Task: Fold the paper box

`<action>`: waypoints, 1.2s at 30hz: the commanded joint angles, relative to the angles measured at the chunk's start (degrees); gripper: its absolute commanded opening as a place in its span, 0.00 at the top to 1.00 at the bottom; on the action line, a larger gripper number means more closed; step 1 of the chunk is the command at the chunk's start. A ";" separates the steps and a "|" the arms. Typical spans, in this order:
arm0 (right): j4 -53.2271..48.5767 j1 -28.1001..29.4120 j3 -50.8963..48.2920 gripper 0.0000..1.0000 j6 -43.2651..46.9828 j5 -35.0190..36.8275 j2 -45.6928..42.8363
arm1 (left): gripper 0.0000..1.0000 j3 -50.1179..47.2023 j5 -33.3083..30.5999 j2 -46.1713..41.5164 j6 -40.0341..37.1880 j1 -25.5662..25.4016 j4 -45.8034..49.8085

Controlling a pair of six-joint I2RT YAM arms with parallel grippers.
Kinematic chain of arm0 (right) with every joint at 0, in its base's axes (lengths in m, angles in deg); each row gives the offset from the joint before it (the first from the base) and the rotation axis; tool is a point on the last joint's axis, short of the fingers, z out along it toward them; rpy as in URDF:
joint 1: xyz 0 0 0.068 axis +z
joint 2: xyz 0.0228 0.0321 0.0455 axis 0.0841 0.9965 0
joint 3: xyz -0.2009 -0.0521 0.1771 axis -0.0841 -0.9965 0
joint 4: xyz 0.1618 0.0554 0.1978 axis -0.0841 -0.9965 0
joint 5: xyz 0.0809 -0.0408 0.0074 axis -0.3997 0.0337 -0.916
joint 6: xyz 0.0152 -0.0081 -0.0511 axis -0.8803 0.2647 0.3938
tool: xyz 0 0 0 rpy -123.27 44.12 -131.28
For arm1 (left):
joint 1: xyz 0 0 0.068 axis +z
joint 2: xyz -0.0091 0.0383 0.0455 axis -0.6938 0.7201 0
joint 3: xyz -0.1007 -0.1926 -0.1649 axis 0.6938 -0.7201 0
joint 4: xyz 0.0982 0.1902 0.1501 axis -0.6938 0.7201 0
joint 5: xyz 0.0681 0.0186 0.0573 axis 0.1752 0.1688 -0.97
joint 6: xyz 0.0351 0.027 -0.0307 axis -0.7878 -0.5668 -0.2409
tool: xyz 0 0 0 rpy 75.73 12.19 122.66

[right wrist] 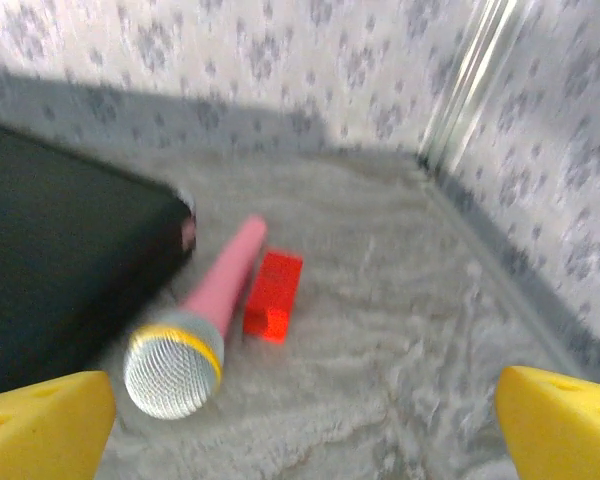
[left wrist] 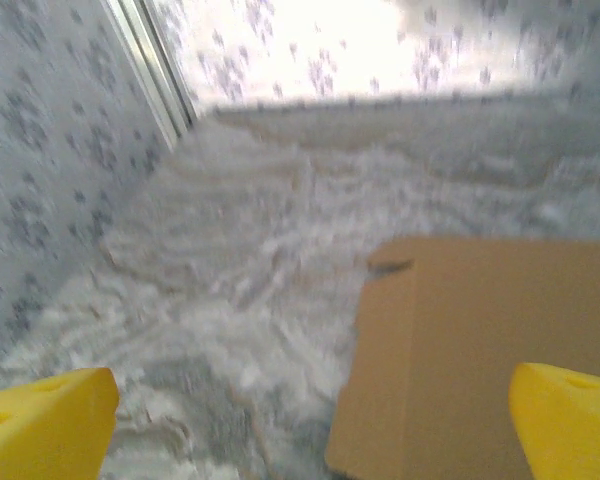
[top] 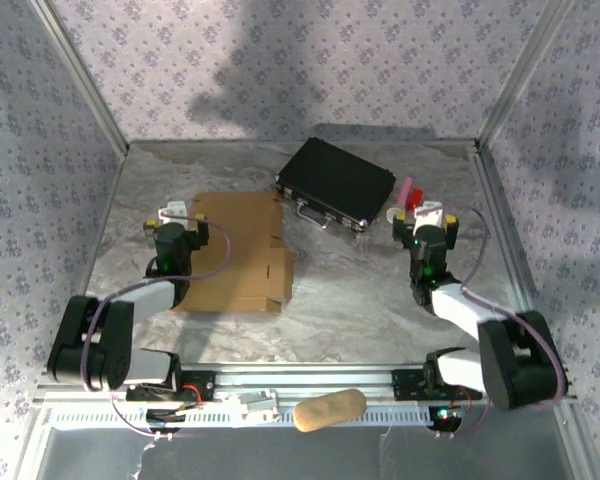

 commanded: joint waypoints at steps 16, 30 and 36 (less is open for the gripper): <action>-68.71 16.97 38.93 0.03 -41.53 -20.60 -1.86 | 0.40 28.26 25.19 -17.56 73.08 -5.95 95.50; -47.69 30.77 20.27 0.05 -44.29 -29.33 -7.08 | 0.35 -5.55 28.05 -40.11 108.17 -14.92 68.50; -47.42 30.58 19.23 0.08 -45.59 -30.86 -7.23 | 0.39 -8.72 26.26 -40.15 107.49 -15.02 65.00</action>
